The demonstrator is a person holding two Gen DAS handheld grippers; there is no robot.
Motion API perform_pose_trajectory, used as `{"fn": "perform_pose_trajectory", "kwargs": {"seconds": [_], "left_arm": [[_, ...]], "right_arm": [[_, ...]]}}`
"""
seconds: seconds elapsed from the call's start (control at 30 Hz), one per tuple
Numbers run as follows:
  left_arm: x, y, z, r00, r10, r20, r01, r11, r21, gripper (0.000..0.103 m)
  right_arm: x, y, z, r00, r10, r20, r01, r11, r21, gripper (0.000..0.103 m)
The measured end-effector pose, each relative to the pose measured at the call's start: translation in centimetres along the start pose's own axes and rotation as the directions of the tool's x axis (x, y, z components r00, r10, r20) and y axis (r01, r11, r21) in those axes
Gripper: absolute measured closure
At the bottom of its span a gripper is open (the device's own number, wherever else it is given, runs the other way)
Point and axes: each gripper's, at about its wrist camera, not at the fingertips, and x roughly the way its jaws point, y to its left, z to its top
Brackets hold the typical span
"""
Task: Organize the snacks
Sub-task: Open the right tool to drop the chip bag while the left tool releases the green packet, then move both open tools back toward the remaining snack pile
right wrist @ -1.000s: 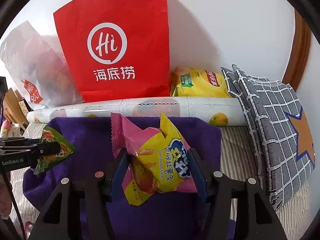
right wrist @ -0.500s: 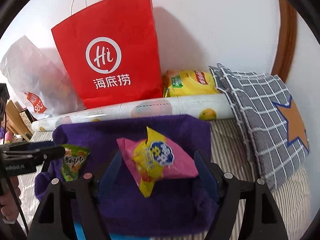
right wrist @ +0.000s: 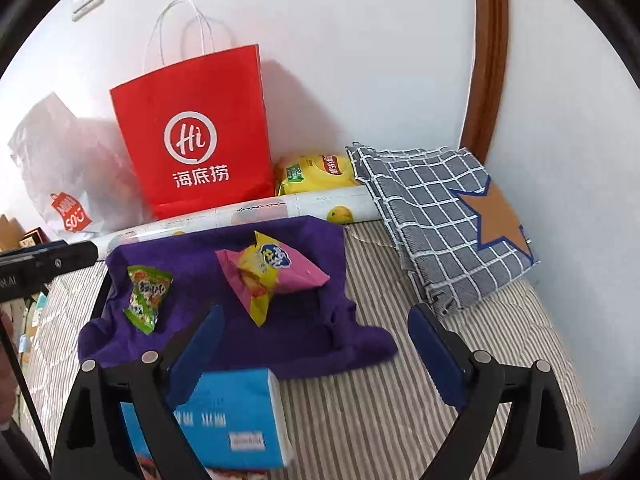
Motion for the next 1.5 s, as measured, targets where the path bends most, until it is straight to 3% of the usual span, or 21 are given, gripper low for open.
{"fn": "perform_pose_trajectory", "kwargs": {"seconds": [0.33, 0.6, 0.83, 0.93, 1.03, 1.2, 1.4, 1.5], "left_arm": [[-3.5, -1.1, -3.5, 0.998, 0.015, 0.064, -0.018, 0.999, 0.051, 0.020], [-5.0, -0.3, -6.8, 0.999, 0.018, 0.037, -0.018, 1.000, -0.025, 0.020], [-4.9, 1.1, -9.6, 0.999, 0.050, -0.002, -0.050, 0.994, -0.097, 0.020], [-4.6, 1.3, -11.0, 0.999, 0.049, -0.012, -0.050, 0.993, -0.109, 0.020], [-4.5, 1.6, -12.4, 0.998, 0.055, -0.019, -0.057, 0.990, -0.128, 0.020], [-4.8, 2.6, -14.5, 0.998, 0.067, -0.008, -0.068, 0.986, -0.150, 0.020], [-4.9, 3.1, -16.3, 0.997, 0.076, -0.008, -0.076, 0.984, -0.160, 0.020], [-4.7, 3.4, -16.7, 0.996, 0.083, -0.014, -0.085, 0.983, -0.161, 0.020]], "right_arm": [[-3.6, 0.8, -3.1, 0.996, 0.030, 0.078, -0.028, 0.999, -0.023, 0.010], [-4.8, 0.5, -5.7, 0.997, 0.055, 0.050, -0.054, 0.998, -0.011, 0.010], [-4.9, -0.3, -8.4, 0.991, 0.131, -0.020, -0.131, 0.991, 0.016, 0.010], [-4.4, -0.1, -9.9, 0.983, 0.178, -0.054, -0.177, 0.984, 0.020, 0.015], [-3.4, 0.8, -11.3, 0.973, 0.207, -0.099, -0.207, 0.978, 0.009, 0.026], [-2.2, 2.5, -13.4, 0.950, 0.277, -0.141, -0.282, 0.959, -0.015, 0.027], [0.3, 4.1, -14.0, 0.945, 0.273, -0.181, -0.279, 0.960, -0.005, 0.027], [1.5, 4.4, -14.0, 0.953, 0.222, -0.205, -0.234, 0.972, -0.036, 0.027]]}}
